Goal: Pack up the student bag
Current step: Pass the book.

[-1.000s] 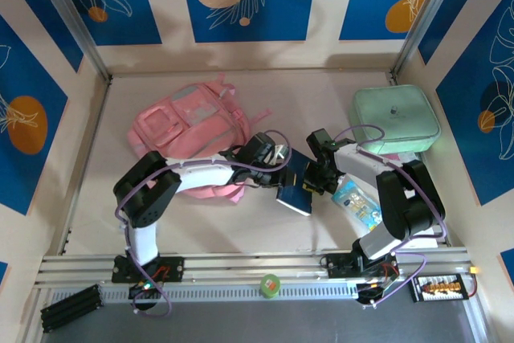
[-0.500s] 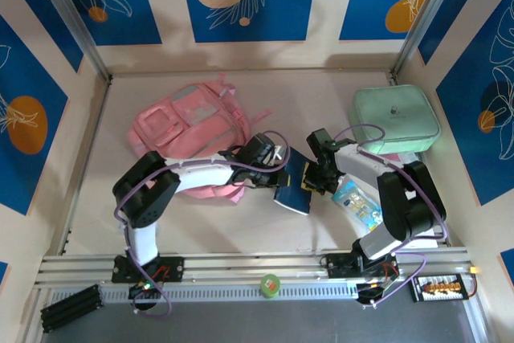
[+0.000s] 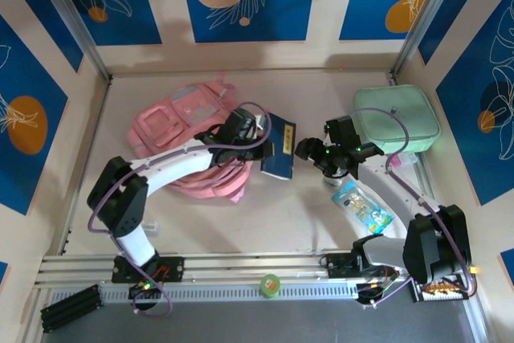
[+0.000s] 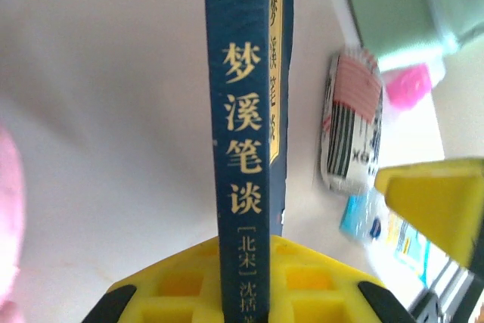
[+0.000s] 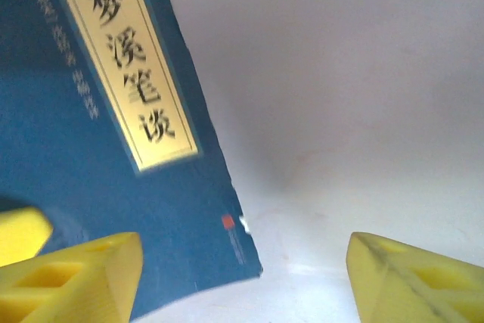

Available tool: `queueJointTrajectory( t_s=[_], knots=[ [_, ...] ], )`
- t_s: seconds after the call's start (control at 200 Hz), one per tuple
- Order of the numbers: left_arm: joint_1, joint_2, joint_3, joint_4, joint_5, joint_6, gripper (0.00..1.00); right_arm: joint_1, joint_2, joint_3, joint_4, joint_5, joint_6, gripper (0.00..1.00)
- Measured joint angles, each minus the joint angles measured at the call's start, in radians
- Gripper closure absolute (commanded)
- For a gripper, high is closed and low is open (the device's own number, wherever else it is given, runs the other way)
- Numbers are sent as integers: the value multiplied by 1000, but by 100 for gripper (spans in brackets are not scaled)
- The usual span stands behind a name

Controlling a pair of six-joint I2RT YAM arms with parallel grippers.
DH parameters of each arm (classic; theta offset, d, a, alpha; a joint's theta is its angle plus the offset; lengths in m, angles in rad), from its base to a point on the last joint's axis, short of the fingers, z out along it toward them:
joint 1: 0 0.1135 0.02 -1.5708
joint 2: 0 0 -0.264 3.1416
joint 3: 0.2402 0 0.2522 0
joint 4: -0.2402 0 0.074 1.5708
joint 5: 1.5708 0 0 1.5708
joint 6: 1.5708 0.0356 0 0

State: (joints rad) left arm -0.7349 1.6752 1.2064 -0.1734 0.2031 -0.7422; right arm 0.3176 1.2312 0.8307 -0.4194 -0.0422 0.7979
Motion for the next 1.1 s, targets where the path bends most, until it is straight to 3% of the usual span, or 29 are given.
queueJointTrajectory(
  t_s=[0.18, 0.535, 0.86, 1.1],
  knots=[
    [41, -87, -73, 188, -81, -102, 100, -28, -14, -16, 186, -187, 47, 17],
    [44, -182, -278, 510, -263, -371, 100, -82, 111, -25, 622, -465, 351, 16],
    [44, -237, -311, 658, -344, -510, 100, -12, 186, -25, 838, -507, 564, 19],
    [44, -235, -311, 756, -346, -581, 100, 58, 227, -26, 983, -446, 653, 24]
  ],
)
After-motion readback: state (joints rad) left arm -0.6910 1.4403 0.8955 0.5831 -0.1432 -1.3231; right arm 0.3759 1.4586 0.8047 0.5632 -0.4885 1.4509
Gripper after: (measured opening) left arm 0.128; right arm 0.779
